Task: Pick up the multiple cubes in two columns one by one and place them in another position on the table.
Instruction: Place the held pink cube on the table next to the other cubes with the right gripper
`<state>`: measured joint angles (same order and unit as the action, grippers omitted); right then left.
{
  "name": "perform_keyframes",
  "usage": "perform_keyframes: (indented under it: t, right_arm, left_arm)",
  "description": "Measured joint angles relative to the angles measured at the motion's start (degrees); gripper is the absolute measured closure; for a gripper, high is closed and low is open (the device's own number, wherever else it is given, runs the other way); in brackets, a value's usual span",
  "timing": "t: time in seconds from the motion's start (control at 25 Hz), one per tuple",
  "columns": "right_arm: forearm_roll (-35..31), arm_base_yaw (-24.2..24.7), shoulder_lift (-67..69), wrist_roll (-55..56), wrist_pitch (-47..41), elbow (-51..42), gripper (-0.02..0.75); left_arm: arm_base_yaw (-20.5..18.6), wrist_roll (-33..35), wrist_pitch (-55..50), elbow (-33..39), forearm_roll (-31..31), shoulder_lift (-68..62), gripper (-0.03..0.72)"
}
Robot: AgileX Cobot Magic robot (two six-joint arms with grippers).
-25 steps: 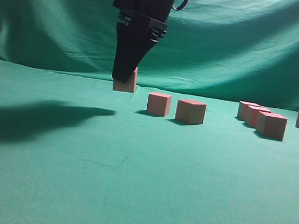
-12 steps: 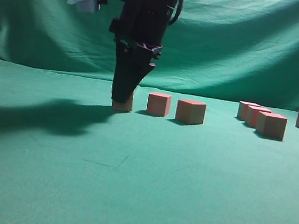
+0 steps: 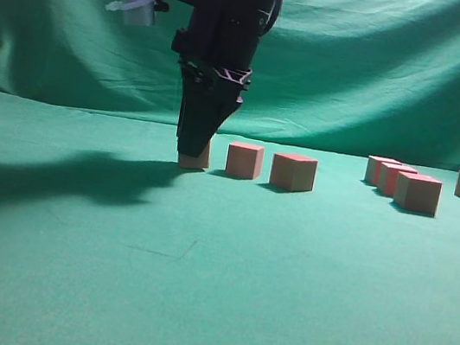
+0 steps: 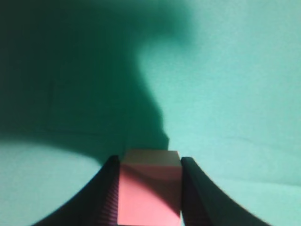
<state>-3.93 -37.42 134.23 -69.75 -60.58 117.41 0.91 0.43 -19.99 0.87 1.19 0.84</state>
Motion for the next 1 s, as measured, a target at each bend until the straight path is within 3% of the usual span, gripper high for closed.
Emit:
perform_keyframes:
  t: [1.0]
  right_arm:
    - [-0.44, 0.00, 0.00, 0.05, -0.69, 0.00, 0.458]
  left_arm:
    - [0.00, 0.00, 0.00, 0.00, 0.00, 0.00, 0.688]
